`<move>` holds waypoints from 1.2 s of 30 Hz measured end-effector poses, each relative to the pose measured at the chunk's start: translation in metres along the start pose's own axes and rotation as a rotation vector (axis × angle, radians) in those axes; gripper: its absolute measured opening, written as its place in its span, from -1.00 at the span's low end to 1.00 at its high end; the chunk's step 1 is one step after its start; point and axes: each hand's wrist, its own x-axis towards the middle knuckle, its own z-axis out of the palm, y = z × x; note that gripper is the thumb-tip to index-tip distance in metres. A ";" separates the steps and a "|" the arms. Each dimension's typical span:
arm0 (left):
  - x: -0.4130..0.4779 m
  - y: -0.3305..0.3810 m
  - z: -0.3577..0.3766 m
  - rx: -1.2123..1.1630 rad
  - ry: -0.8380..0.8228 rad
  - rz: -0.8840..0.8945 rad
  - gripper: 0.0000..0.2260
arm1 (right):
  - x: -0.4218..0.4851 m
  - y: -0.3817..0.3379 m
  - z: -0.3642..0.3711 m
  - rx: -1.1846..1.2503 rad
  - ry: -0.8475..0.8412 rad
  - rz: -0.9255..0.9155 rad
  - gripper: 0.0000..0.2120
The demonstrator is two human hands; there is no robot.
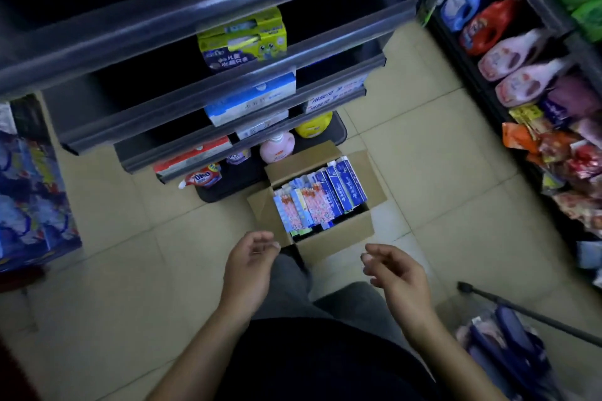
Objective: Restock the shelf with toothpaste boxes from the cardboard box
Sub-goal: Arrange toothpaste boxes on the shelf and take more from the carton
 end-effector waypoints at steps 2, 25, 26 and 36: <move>0.017 0.009 0.010 -0.002 -0.004 -0.024 -0.81 | 0.012 -0.006 -0.009 -0.038 -0.004 0.025 -0.86; 0.259 -0.158 0.207 0.078 0.397 -0.305 -0.79 | 0.423 0.073 0.012 -0.500 -0.428 0.034 -0.94; 0.276 -0.174 0.213 0.118 0.391 -0.311 -0.73 | 0.438 0.082 0.021 -0.521 -0.435 0.022 -0.96; 0.349 -0.286 0.279 0.566 0.497 -0.085 -0.50 | 0.479 0.195 0.053 -0.571 -0.432 0.079 -0.92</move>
